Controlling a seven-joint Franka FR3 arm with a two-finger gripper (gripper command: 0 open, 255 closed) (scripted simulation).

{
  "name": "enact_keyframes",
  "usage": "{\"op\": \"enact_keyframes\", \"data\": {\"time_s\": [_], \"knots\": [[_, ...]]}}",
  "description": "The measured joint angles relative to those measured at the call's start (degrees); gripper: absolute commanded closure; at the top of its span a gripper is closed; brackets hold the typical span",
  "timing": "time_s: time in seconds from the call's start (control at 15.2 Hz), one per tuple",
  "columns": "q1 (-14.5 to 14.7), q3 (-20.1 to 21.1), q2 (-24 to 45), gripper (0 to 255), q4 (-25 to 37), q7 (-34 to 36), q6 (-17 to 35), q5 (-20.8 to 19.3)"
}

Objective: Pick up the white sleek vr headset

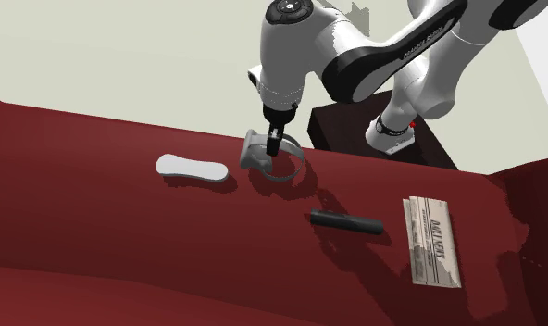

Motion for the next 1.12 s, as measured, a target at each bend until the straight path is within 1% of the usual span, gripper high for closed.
{"op": "enact_keyframes", "data": {"time_s": [0.26, 0.33, 0.99, 1.12], "knots": [[0.0, 0.0, 0.2, 0, -2.9, -0.1, 3.1, 0.0], [0.0, 0.0, 0.3, 255, -3.0, -0.1, 3.4, 0.0], [0.0, 0.0, 0.3, 255, -3.3, -0.1, 3.7, 0.0], [0.0, 0.0, 0.2, 255, -2.6, -0.1, 2.8, 0.0]]}}
